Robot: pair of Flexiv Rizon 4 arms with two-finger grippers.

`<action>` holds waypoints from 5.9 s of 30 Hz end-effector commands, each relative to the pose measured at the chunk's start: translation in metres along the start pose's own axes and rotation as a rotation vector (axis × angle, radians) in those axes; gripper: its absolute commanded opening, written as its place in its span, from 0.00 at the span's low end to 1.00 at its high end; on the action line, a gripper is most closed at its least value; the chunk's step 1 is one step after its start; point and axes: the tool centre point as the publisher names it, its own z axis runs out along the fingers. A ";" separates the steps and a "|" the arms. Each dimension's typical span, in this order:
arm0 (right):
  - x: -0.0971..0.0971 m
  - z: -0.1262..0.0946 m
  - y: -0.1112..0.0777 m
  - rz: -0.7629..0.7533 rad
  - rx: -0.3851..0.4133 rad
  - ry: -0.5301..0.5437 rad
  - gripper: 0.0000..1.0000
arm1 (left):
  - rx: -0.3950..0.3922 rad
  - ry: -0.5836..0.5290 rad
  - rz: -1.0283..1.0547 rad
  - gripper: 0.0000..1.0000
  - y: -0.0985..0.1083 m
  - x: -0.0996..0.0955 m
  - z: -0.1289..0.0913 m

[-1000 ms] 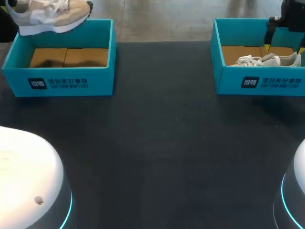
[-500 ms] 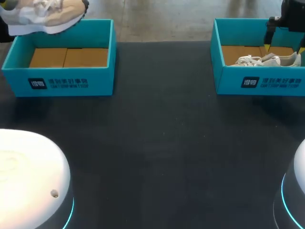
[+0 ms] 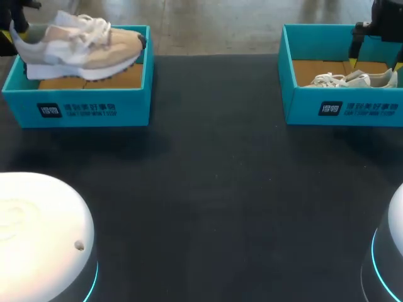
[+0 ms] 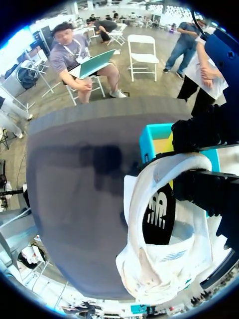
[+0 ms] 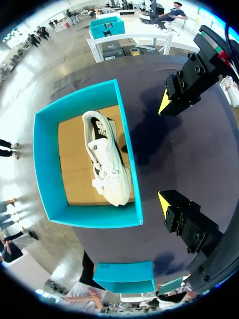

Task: Take the shoe out of the shoebox, open the shoe tongue, remove and reinsert the insole, then place the shoe into the shoebox

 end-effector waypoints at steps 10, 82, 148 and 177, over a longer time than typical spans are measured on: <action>0.000 0.000 0.000 0.000 -0.001 0.000 1.00 | -0.179 0.000 -0.016 0.00 -0.063 -0.012 -0.008; 0.000 0.000 0.000 0.000 -0.001 0.000 1.00 | -0.066 0.130 0.004 0.00 -0.134 -0.261 0.163; 0.000 0.000 0.000 0.000 -0.001 0.000 1.00 | -0.146 0.009 -0.038 1.00 -0.173 -0.261 0.124; 0.000 0.000 0.000 0.000 -0.001 0.000 1.00 | 0.057 -0.361 -0.385 1.00 -0.198 -0.200 0.046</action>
